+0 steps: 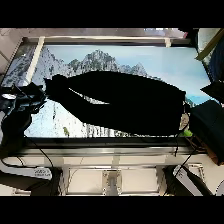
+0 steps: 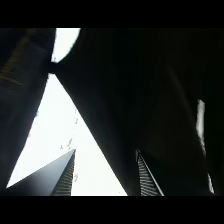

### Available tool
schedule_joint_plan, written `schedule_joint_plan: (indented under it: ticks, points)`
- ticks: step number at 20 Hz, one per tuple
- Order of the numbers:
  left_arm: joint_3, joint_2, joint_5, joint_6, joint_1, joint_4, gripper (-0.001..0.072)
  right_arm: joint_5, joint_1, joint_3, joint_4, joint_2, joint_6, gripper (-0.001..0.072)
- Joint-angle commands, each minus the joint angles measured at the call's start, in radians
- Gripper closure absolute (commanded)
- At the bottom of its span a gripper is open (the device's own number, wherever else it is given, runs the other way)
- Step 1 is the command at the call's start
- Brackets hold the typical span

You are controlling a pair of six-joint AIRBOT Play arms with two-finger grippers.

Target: Fold the clothes and pants, and hang the long-sleeved shirts on hangers.

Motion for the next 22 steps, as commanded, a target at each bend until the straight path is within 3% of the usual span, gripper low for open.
schedule_joint_plan:
  ticks: [1,5,10,12,13,17,19,22]
  points:
    - [-0.005,-0.019,0.09,-0.064,0.0,-0.006,0.0293,-0.008,0.001,0.0,-0.002,0.0,0.0,0.0262]
    - [-0.003,-0.055,0.229,-0.078,-0.029,-0.119,0.0294,-0.011,0.001,0.0,-0.002,0.0,0.001,0.0262]
    - [-0.003,-0.113,0.273,-0.078,-0.044,-0.175,0.0316,-0.01,0.001,0.0,-0.002,0.0,0.001,0.0261]
    - [0.007,-0.111,0.295,-0.078,-0.041,-0.186,0.0536,-0.005,0.001,0.0,-0.002,0.0,0.001,0.0262]
    - [0.021,-0.111,0.291,-0.072,-0.041,-0.186,0.0699,-0.001,0.001,0.0,-0.002,0.0,0.001,0.0262]
    - [0.116,-0.088,0.116,-0.038,-0.029,-0.185,0.07,0.079,0.0,0.0,-0.04,0.016,-0.03,0.0262]
    - [0.135,-0.02,0.029,0.043,-0.007,-0.169,0.07,0.089,-0.007,-0.019,-0.203,0.07,-0.037,0.0262]
    - [0.135,0.118,-0.094,0.043,0.048,0.022,0.07,0.089,-0.113,-0.184,-0.237,0.203,-0.037,0.0261]
